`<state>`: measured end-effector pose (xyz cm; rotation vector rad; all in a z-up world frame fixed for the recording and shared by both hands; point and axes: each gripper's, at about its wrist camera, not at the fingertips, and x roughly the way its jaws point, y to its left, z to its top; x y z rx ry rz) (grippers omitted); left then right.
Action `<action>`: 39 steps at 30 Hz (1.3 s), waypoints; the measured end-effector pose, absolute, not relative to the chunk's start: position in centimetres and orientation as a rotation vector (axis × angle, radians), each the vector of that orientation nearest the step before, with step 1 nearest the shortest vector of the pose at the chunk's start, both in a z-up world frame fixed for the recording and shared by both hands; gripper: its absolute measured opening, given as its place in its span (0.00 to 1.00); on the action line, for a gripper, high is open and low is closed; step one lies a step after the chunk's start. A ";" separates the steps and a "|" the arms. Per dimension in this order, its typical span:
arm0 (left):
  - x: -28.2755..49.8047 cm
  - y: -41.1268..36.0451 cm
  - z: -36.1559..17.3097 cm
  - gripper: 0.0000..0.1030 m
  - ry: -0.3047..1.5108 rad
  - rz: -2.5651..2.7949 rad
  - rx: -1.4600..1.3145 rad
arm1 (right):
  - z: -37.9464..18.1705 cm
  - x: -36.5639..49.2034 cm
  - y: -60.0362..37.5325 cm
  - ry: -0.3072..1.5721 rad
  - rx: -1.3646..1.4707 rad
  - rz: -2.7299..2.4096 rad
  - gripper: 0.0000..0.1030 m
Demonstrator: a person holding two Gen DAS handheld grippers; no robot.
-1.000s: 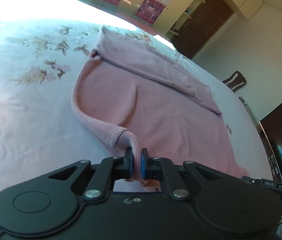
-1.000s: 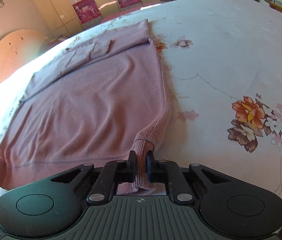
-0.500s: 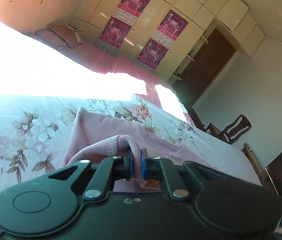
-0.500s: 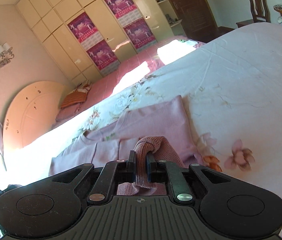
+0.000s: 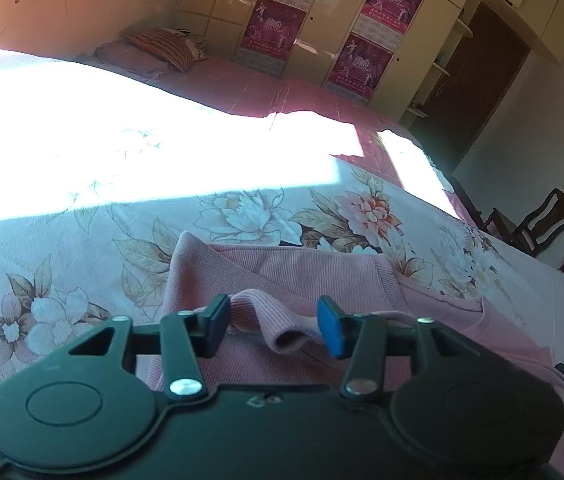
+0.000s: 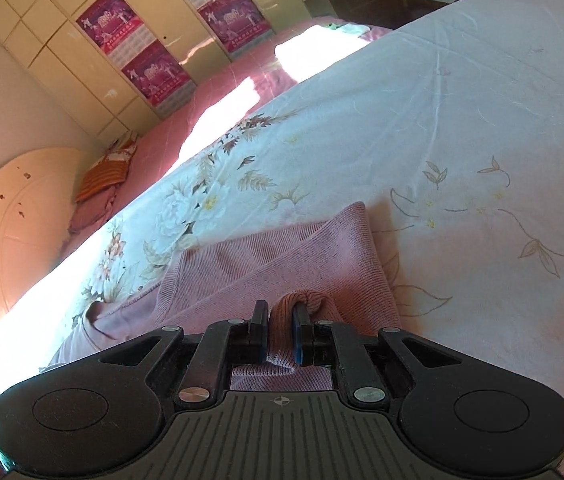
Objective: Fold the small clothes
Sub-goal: 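Lift the hem with both grippers and fold it over toward the collar, then open both grippers and release the folded hem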
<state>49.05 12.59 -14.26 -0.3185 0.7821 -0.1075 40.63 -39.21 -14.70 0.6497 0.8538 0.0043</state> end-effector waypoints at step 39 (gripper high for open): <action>52.6 11.2 -14.1 0.12 0.603 -0.187 -0.156 | -13.7 45.7 -34.6 0.682 0.127 0.085 0.07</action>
